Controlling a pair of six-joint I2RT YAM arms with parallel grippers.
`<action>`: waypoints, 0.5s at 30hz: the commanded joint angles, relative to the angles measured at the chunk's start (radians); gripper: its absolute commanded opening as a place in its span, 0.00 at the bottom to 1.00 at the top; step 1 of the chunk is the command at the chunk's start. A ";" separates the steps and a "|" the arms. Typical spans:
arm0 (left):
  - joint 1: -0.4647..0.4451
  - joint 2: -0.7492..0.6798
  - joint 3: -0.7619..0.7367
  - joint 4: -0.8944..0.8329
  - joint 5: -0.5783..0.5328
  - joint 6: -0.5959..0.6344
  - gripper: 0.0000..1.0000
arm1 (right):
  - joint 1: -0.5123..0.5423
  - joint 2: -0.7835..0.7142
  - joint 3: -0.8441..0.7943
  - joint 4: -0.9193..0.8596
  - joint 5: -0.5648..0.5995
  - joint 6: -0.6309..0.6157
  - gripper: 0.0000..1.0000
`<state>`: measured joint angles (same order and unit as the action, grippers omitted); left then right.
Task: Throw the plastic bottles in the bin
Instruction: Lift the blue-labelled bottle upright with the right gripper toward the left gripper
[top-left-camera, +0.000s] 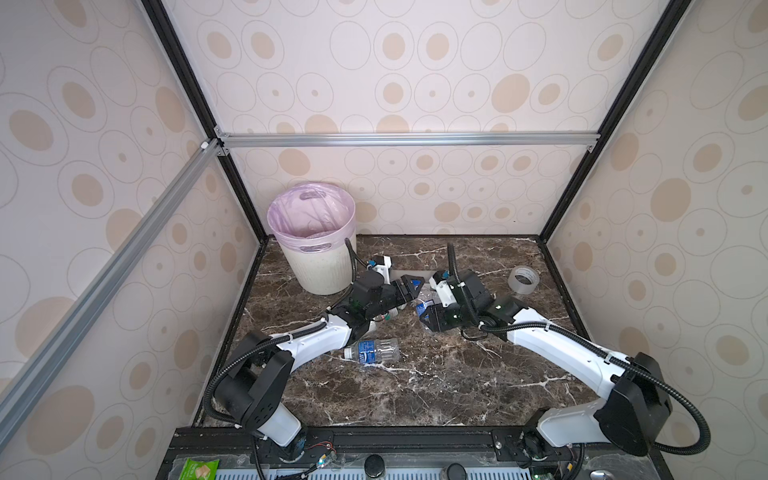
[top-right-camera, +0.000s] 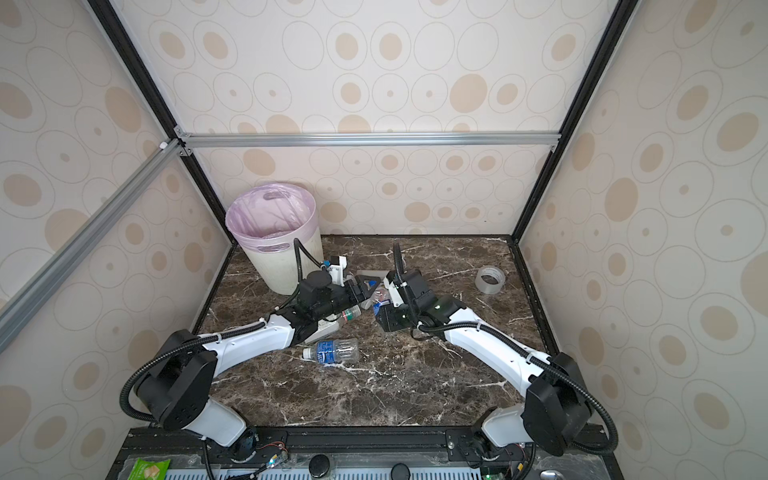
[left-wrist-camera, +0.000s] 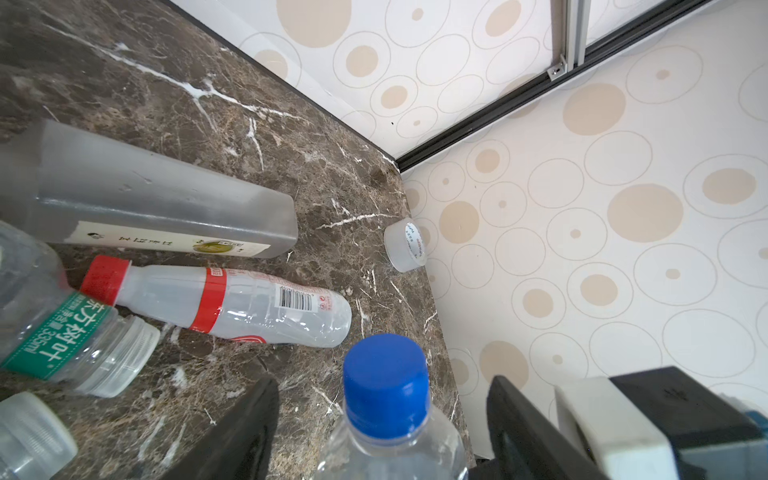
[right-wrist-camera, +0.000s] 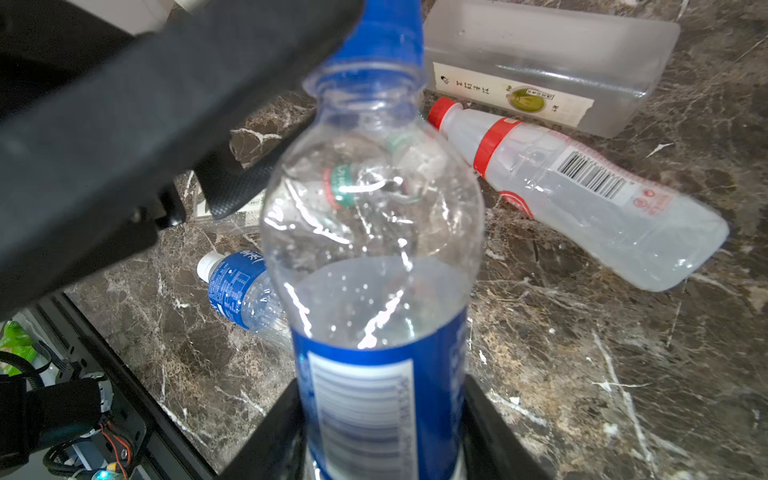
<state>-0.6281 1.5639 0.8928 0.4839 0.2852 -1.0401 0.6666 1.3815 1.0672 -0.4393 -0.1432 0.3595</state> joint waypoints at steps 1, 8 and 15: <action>0.013 0.009 0.046 0.028 -0.005 -0.002 0.72 | 0.013 -0.027 0.035 0.018 -0.016 0.013 0.54; 0.018 0.039 0.061 0.044 0.005 -0.007 0.58 | 0.032 -0.029 0.033 0.047 -0.033 0.001 0.54; 0.020 0.038 0.071 0.033 -0.007 0.008 0.38 | 0.036 -0.025 0.029 0.055 -0.042 -0.001 0.55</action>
<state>-0.6170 1.5955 0.9237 0.5018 0.2859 -1.0405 0.6937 1.3811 1.0771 -0.4110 -0.1696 0.3588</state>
